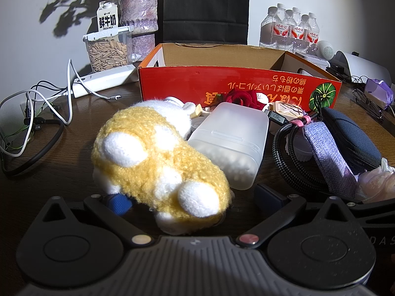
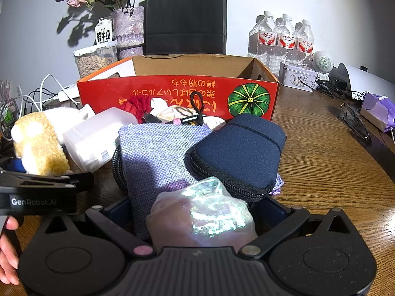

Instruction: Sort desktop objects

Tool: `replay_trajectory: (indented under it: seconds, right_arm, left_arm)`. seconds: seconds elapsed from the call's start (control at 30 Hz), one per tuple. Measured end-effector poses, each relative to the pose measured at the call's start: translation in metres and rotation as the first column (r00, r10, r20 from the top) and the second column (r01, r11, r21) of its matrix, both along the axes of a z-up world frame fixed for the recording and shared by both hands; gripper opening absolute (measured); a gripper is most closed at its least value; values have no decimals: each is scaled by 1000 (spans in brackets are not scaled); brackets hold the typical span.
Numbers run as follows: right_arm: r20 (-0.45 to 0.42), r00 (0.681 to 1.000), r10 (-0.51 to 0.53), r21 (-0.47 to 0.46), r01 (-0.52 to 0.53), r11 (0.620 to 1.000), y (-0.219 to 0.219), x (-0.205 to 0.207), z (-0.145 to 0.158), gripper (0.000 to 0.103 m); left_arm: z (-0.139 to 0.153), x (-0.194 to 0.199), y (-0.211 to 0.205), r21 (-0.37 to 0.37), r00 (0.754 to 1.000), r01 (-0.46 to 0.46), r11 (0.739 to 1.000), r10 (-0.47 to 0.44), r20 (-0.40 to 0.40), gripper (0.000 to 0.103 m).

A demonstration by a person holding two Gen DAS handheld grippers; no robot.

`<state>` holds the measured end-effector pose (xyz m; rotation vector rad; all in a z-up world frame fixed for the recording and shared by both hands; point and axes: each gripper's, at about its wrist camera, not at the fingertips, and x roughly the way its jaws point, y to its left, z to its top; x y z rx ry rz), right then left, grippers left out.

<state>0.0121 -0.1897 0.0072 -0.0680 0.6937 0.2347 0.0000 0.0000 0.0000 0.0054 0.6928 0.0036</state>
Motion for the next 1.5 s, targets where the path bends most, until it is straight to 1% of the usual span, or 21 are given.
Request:
replay_trajectory:
  seconds: [0.5, 0.6, 0.67, 0.73, 0.83, 0.9, 0.93, 1.0, 1.03, 1.1, 1.13, 1.2, 1.23, 1.27, 1.3, 1.33, 1.37, 1.4, 1.43, 1.5]
  right_arm:
    - [0, 1000, 12, 0, -12, 1000, 0, -1, 0, 103]
    - [1, 999, 36, 4, -36, 999, -4, -5, 1, 103]
    - [2, 998, 55, 9, -55, 998, -6, -9, 1, 103]
    - [-3, 997, 84, 16, -83, 996, -9, -15, 3, 103]
    - [3, 988, 152, 24, -152, 988, -14, -27, 10, 103]
    - [35, 981, 190, 37, -191, 981, -20, -36, 18, 103]
    - [56, 978, 202, 49, -205, 977, -24, -40, 23, 103]
    - [127, 970, 206, 97, -219, 971, -33, -48, 36, 103]
    - [164, 966, 198, 122, -219, 968, -38, -50, 43, 103]
    - [232, 961, 149, 150, -187, 971, -43, -49, 52, 103]
    - [251, 960, 125, 145, -165, 976, -44, -46, 55, 103]
    - [291, 953, 81, 117, -120, 986, -45, -41, 63, 103]
    - [333, 941, 52, 107, -93, 990, -46, -41, 67, 103]
    - [377, 926, 32, 101, -75, 992, -46, -40, 70, 103]
    - [392, 919, 29, 90, -69, 993, -48, -35, 69, 103]
    - [362, 932, 35, 69, -64, 996, -47, -27, 66, 103]
    - [277, 959, 54, 26, -64, 998, -44, -12, 61, 102]
    - [229, 971, 68, -1, -70, 998, -43, -3, 58, 99]
    - [230, 971, 67, -12, -66, 998, -44, -1, 56, 90]
    - [282, 959, 42, -11, -40, 999, -46, -5, 55, 90]
  left_arm:
    - [0, 0, -1, 5, 1000, -10, 1000, 10, 1, 103]
    - [1, 0, -1, 1, 1000, 23, 1000, -23, 1, 103]
    - [2, -4, 2, -2, 998, 63, 998, -63, -3, 103]
    - [5, -12, 7, -36, 996, 92, 995, -92, 3, 103]
    - [15, -28, 21, -131, 996, 77, 988, -69, 62, 103]
    - [23, -38, 31, -178, 991, 75, 981, -54, 121, 103]
    - [28, -43, 34, -187, 986, 85, 979, -56, 158, 103]
    - [36, -45, 36, -160, 976, 102, 982, -67, 208, 103]
    - [39, -44, 35, -128, 973, 94, 987, -64, 220, 103]
    - [47, -38, 32, -67, 971, 43, 997, -26, 236, 103]
    - [52, -37, 31, -61, 968, 25, 998, -8, 251, 103]
    - [64, -36, 30, -75, 960, 24, 997, -2, 279, 103]
    - [67, -35, 30, -78, 959, 16, 997, 7, 283, 103]
    - [68, -30, 31, -76, 962, 2, 997, 19, 271, 103]
    - [68, -23, 31, -66, 970, -12, 998, 27, 240, 103]
    - [66, -17, 32, -57, 979, -29, 998, 40, 202, 103]
    - [65, -11, 33, -54, 984, -53, 997, 62, 170, 103]
    - [64, -12, 37, -64, 984, -65, 996, 75, 163, 103]
    - [64, -14, 40, -78, 982, -65, 995, 78, 173, 103]
    - [64, -18, 46, -82, 978, -65, 994, 80, 191, 103]
